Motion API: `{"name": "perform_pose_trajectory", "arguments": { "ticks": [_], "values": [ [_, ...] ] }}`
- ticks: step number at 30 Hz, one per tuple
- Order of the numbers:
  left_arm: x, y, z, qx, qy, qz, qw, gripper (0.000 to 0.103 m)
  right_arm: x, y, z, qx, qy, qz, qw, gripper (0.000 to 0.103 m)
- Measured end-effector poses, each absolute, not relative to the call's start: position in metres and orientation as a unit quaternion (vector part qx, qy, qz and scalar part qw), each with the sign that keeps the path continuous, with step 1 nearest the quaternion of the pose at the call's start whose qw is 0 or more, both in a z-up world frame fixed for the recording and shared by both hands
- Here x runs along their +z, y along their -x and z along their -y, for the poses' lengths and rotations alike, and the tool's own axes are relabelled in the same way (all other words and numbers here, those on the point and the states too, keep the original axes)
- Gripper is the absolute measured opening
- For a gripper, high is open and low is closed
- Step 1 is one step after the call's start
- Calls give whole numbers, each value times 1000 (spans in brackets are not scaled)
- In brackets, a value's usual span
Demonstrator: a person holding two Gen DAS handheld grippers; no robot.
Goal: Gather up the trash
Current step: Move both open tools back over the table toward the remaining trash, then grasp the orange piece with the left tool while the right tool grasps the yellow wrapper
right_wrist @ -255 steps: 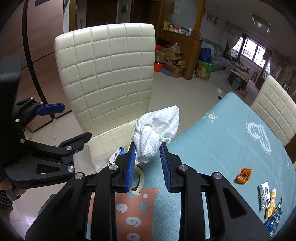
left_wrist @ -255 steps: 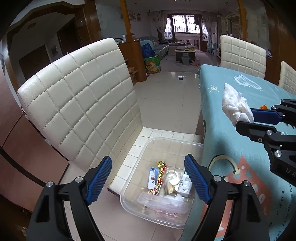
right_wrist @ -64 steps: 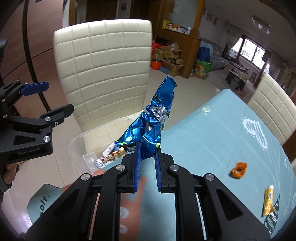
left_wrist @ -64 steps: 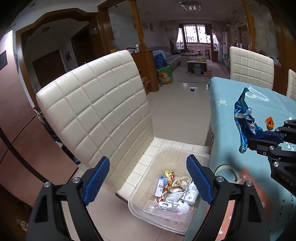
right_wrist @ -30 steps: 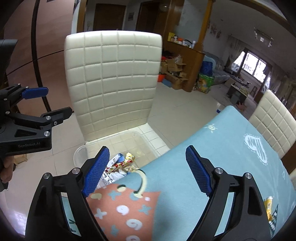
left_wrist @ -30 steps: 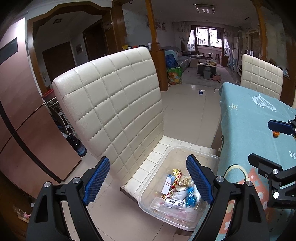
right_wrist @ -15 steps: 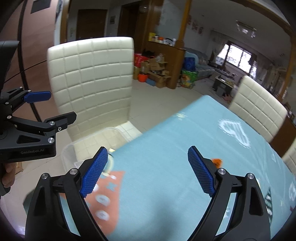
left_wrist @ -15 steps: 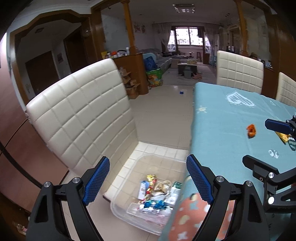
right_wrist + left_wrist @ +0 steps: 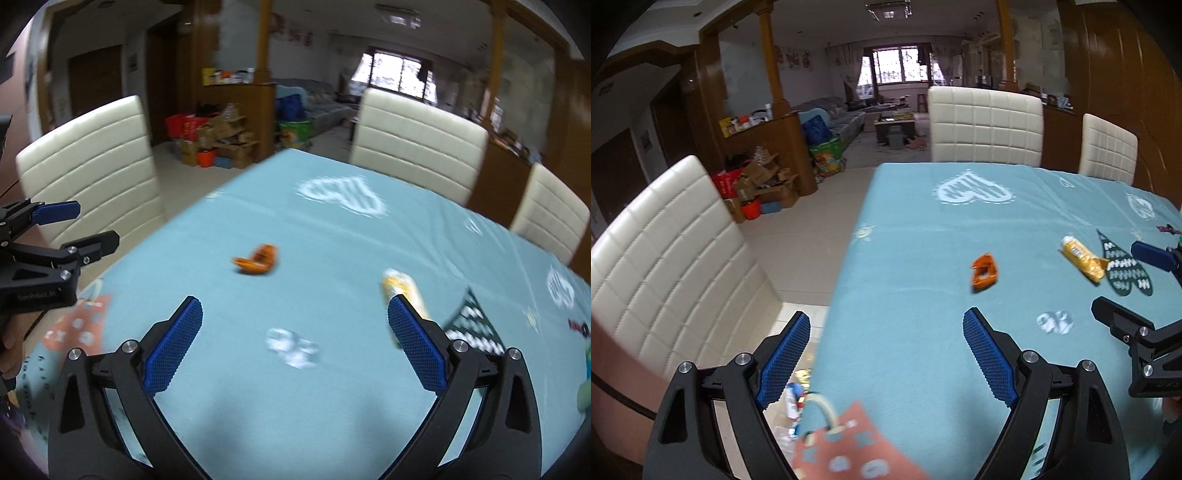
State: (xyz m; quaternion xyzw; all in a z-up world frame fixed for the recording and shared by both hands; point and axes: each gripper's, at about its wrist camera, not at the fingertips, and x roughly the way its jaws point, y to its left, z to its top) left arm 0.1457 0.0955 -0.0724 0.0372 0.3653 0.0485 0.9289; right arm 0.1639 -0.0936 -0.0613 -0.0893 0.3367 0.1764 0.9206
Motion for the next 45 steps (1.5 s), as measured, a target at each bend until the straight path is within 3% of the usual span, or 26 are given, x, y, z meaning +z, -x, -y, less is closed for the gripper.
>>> {"name": "perform_pose_trajectory", "arguments": {
  "ticks": [10,17,31,34,38,40,42,45],
  "values": [
    [-97,-195,-30,13,-78,-389,918,83,-79,-198,159,131,64,-355,923,99],
    [-119,-223,-30,16,-67,-415,907,83,-96,-223,191,112,38,-376,919,99],
    [-154,-266,-17,-2,-55,-455,889,83,-119,-248,168,134,54,-399,905,97],
    [-159,-273,-19,2,-52,-461,886,83,-124,-254,160,141,66,-409,899,81],
    [-161,-277,-21,0,-53,-456,888,83,-137,-262,160,143,57,-432,889,45],
    [-160,-275,-21,-11,-50,-452,891,71,-134,-258,162,143,53,-420,895,39],
    [-158,-275,-22,-32,-36,-453,890,32,-131,-255,161,136,60,-415,897,35],
    [-152,-270,-18,-36,-46,-453,889,23,-126,-249,160,137,64,-413,898,35]
  ]
}}
